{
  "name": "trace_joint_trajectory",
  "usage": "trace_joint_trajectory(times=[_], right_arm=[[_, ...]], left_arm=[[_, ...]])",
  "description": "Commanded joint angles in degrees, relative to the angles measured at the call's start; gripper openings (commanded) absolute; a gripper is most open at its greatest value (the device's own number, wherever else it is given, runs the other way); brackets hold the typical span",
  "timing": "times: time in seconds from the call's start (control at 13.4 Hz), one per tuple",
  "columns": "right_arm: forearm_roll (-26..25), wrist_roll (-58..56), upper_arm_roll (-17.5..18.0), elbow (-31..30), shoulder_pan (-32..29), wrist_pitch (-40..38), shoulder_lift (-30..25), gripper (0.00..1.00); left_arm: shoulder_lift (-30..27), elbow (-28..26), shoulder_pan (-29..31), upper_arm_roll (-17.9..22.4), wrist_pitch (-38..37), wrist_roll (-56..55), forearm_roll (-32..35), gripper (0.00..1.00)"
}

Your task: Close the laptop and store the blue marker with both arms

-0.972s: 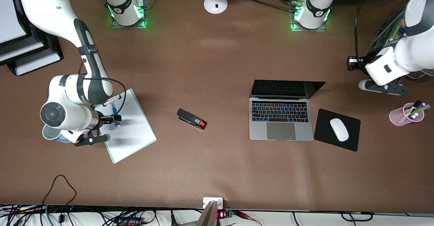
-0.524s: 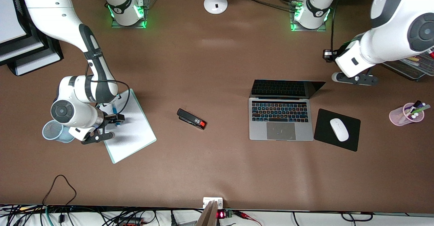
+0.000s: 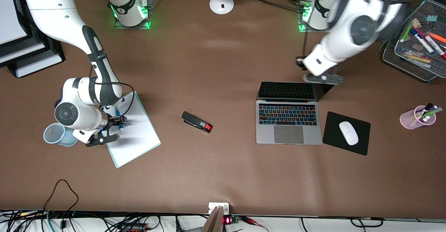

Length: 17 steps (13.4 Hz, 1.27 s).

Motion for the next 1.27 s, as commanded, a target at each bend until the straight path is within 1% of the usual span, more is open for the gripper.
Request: trace_joint_trajectory(times=[0.0, 0.15, 0.22, 0.52, 0.6, 0.75, 0.82, 0.9, 1.2], right_arm=[[0.4, -1.1, 0.0, -0.2, 0.2, 0.9, 0.4, 0.75], [0.3, -2.4, 0.0, -0.1, 0.2, 1.0, 0.8, 0.75], [0.3, -4.3, 0.0, 0.1, 0.1, 1.0, 1.4, 0.75], [0.6, -5.7, 0.0, 0.2, 0.0, 1.8, 1.9, 0.75], [0.6, -5.8, 0.0, 0.2, 0.0, 2.2, 1.8, 0.67], [0.6, -5.8, 0.0, 0.2, -0.2, 2.4, 2.0, 0.59], [0.6, -5.8, 0.0, 0.2, 0.0, 2.4, 2.0, 0.58], [0.6, -5.8, 0.0, 0.2, 0.0, 2.4, 1.9, 0.52], [0.6, -5.8, 0.0, 0.5, 0.0, 2.4, 2.3, 0.48]], left_arm=[[-1.6, -4.4, 0.8, -1.2, 6.9, -1.3, -0.5, 0.00], [-0.1, -4.9, 0.9, -1.1, 10.8, -1.3, 0.2, 0.00], [0.7, -4.9, 1.0, -1.1, 12.8, -1.3, 1.8, 0.00], [4.0, -4.6, 4.3, -1.1, 22.4, -0.2, 4.7, 0.00], [4.7, -4.5, 4.6, -1.1, 24.3, -0.2, 6.3, 0.00], [6.4, -4.1, 4.6, -1.0, 27.7, -0.2, 9.1, 0.00], [7.5, -3.5, 4.7, -0.8, 29.7, -0.2, 10.1, 0.00], [8.8, -2.8, 5.1, -0.7, 31.0, -0.2, 10.5, 0.00], [14.5, -0.2, 5.7, -0.7, 36.7, -0.2, 10.5, 0.00]])
